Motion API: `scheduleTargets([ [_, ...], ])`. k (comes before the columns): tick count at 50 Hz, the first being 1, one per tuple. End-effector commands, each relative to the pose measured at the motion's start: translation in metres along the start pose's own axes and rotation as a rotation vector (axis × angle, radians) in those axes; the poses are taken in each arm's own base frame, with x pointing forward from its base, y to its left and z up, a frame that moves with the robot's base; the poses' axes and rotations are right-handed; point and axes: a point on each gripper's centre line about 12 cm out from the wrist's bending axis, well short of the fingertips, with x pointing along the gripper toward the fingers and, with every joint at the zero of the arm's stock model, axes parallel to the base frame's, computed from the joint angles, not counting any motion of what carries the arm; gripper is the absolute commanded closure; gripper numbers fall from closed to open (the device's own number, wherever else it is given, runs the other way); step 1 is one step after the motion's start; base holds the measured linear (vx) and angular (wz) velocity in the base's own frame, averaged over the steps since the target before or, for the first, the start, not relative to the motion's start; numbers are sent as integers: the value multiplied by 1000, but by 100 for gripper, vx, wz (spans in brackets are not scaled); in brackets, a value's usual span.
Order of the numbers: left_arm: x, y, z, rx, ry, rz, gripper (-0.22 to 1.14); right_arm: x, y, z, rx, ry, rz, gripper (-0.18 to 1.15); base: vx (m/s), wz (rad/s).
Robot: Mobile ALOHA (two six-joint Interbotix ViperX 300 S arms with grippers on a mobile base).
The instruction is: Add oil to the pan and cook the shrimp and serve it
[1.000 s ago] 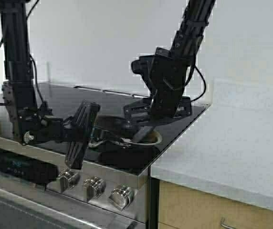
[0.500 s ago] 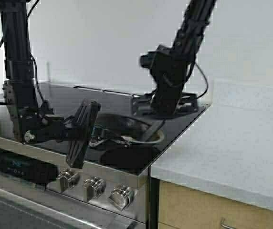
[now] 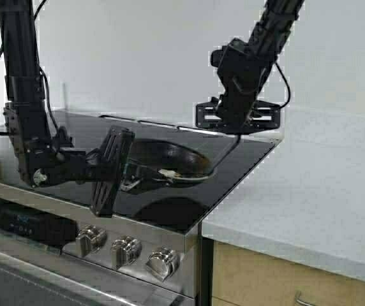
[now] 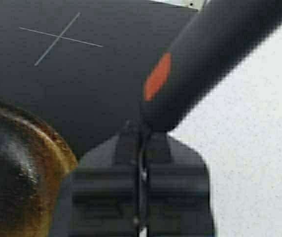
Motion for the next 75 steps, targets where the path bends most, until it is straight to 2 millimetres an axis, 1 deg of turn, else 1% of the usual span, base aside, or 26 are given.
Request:
scheduleTargets([
  [1,3,-30,9,101,-18,-81,89,2,3,-3,4,15,14,89,0,0],
  [6,3,-32,9,115,-15,-84,89,4,0,-29,5,86,16,89,0,0],
  [12,3,-35,8,123,-5,-92,89,5,1,-52,-7,162,31,89,0,0],
  [17,4,-37,8,129,4,-98,89,4,3,-63,16,220,48,89,0,0],
  [28,5,-35,6,134,25,-76,89,2,10,-86,144,322,94,89,0,0],
  [36,8,-31,3,148,69,-43,89,-5,24,-104,194,351,139,89,0,0],
  [40,9,-30,1,155,89,-31,89,-8,32,-111,166,357,172,89,0,0],
  [46,10,-28,0,158,111,-15,89,-10,35,-116,151,364,189,89,0,0],
  [55,14,-29,-2,155,158,-14,89,-9,42,-114,128,368,224,89,0,0],
  [75,18,-33,-6,144,219,-31,89,-3,76,-97,15,375,406,89,0,0],
])
